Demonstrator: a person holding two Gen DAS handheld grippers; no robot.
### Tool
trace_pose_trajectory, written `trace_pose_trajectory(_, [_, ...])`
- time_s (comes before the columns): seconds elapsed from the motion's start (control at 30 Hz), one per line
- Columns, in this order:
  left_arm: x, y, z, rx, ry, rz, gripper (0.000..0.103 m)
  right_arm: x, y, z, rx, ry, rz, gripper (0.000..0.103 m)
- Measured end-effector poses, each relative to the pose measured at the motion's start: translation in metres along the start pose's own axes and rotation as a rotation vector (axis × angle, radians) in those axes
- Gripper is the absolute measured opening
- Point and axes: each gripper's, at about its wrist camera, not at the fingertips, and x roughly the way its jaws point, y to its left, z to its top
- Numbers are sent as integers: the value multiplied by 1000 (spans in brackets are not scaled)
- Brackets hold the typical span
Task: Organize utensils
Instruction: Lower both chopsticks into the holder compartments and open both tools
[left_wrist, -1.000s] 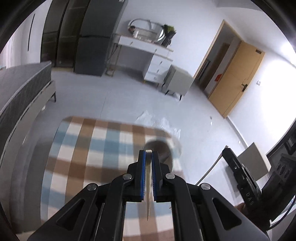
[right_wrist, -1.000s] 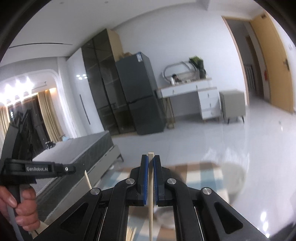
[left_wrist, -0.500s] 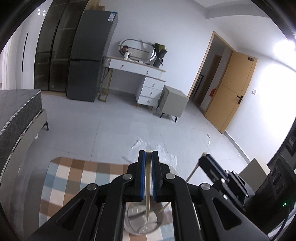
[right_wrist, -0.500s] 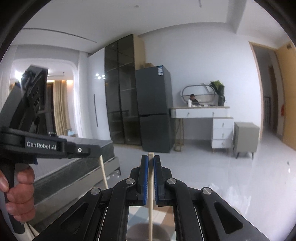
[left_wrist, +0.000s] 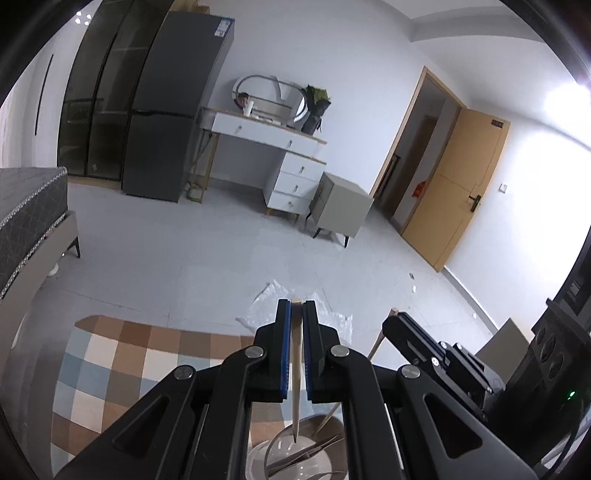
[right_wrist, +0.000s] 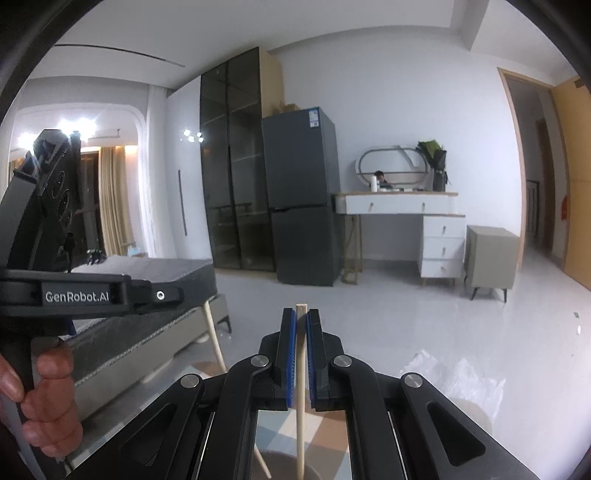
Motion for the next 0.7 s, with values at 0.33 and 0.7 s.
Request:
trace_pose_trajectory(0.33, [-2,-4,-6,53,47,-4,2,7,6,-21,-17,99,65,5])
trace_pose_trajectory(0.7, [3,-13,-11,98,98,-20,2,9,5,-25,-12,164,60,5])
